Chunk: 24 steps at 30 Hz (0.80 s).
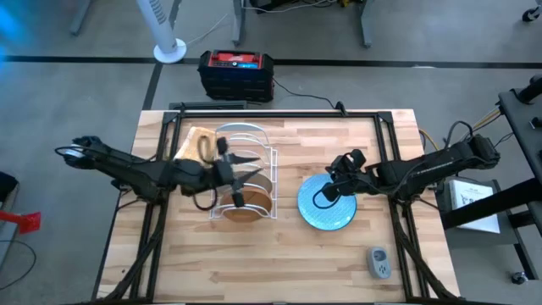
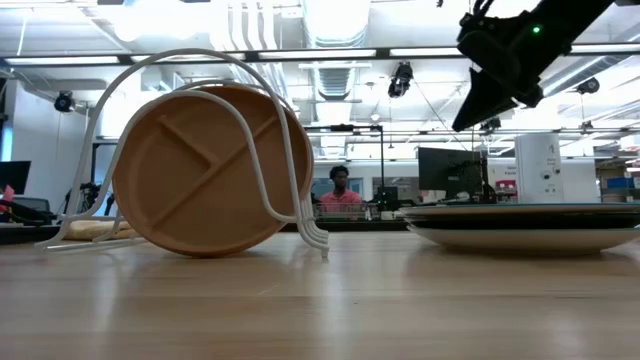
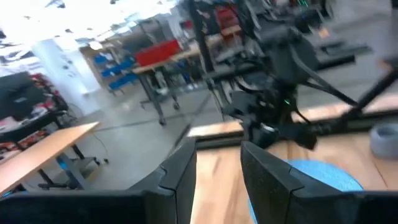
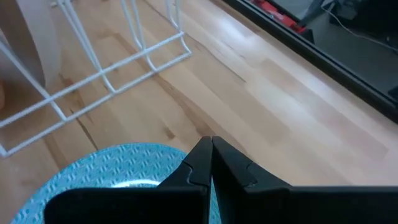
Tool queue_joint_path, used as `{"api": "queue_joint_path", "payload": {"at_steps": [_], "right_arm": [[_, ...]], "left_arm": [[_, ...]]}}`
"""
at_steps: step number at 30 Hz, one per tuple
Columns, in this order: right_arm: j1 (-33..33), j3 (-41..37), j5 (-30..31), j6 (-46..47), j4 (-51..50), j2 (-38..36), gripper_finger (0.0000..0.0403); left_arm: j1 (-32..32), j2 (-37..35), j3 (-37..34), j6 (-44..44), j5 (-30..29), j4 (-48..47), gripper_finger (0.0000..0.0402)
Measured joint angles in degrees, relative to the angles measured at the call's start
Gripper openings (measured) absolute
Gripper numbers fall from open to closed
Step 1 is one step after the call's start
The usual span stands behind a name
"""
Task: Sort dishes
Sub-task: Put the blue plate into the dishwasher rack
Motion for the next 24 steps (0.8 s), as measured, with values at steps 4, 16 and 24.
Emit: {"api": "queue_joint_path", "payload": {"at_steps": [4, 16, 24], "right_arm": [[0.0, -0.1, -0.3, 1.9, -3.7, -1.7, 0.0002], [3.1, -6.0, -3.1, 7.7, -7.3, -8.8, 0.0002], [6.4, -13.2, -3.2, 12.5, -2.5, -12.4, 0.0002]], "left_arm": [[0.0, 8.3, 10.5, -0.2, 0.5, -11.4, 0.0116], [0.0, 24.9, 24.3, -2.1, 3.0, -17.5, 0.0116], [0.0, 30.2, 24.9, -7.1, 8.0, -14.3, 0.0116]]}}
